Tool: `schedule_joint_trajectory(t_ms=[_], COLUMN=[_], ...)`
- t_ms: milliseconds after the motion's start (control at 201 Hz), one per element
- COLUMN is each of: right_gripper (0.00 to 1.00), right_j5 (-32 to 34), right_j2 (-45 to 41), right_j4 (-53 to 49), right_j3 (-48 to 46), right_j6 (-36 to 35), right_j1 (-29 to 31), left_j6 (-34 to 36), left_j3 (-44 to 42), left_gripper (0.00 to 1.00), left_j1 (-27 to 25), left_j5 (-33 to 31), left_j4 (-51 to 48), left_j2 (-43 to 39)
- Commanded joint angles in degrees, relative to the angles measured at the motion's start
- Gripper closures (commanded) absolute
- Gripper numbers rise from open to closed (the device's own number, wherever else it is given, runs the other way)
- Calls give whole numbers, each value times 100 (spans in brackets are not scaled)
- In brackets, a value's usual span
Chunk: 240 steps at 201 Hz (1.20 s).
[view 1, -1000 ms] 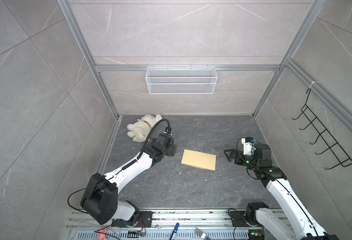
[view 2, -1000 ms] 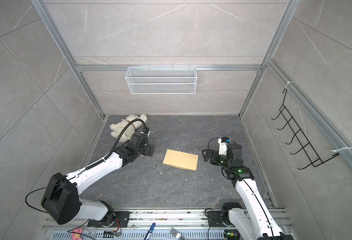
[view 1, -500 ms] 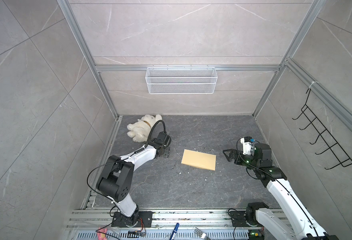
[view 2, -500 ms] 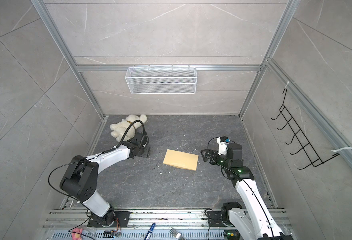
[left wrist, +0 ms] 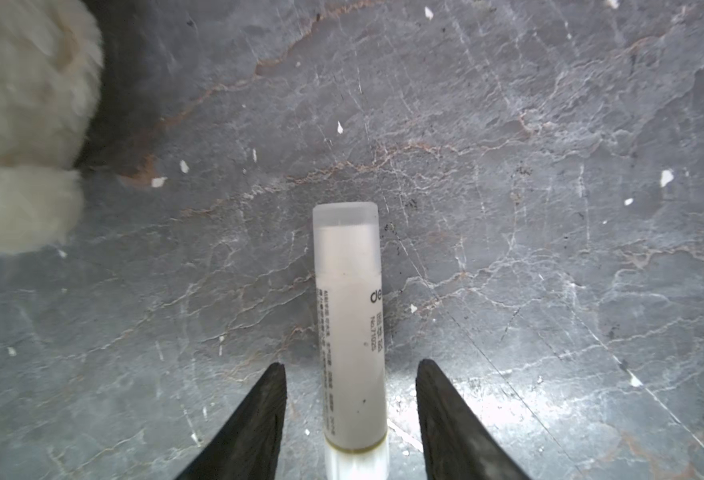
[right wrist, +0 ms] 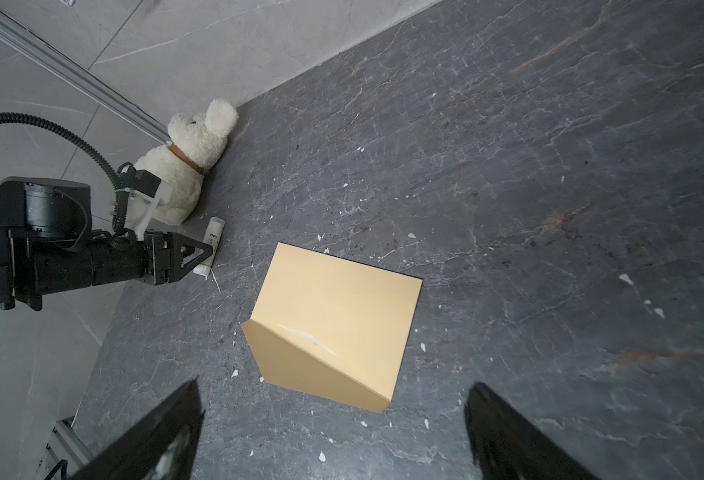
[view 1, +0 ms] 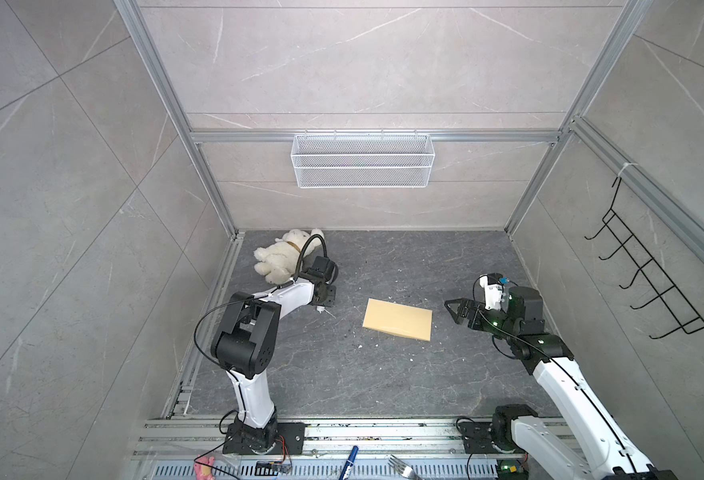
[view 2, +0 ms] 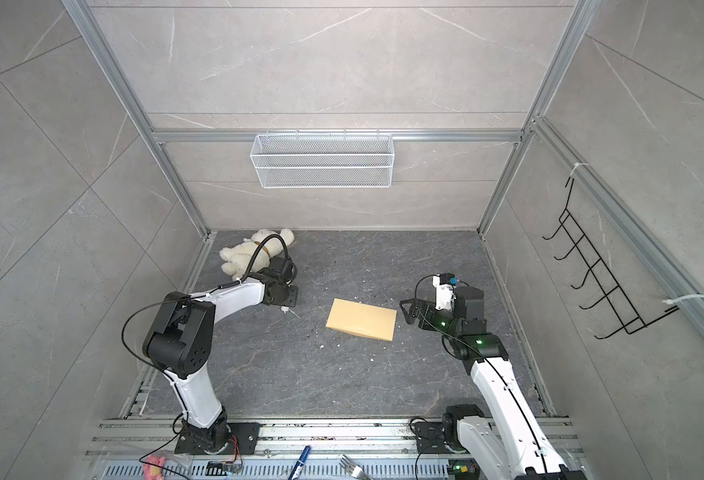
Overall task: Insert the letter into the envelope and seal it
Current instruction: 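Grasp the white glue stick with the left gripper and lift it, then carry the glue stick over the envelope with left gripper while right gripper approaches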
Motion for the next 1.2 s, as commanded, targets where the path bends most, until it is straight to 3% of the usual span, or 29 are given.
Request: schedule_joint_trajectory(t_ms=[0, 418, 702, 752, 956, 1190], right_gripper=[1, 1, 1, 1, 1, 1], right_j5=[-85, -158, -218, -249, -603, -1303], right_j2=[-30, 102, 89, 78, -3, -39], right_j4=[19, 55, 51, 41, 111, 189], right_j3=[-64, -47, -25, -4, 155, 537], right_j6=[-85, -94, -94, -85, 89, 368], right_j1=[-19, -15, -20, -19, -18, 3], left_j6=[28, -22, 117, 213, 582, 1195], left_j3=[241, 351, 367, 298, -401, -1668], left_gripper=[52, 66, 96, 100, 100, 100], left_j1=[65, 196, 214, 209, 60, -700], left_j5=[196, 439, 595, 708, 1342, 1793], left_j4=[-49, -188, -105, 20, 942, 2944], left_j2=[143, 489, 448, 267, -1067, -2892])
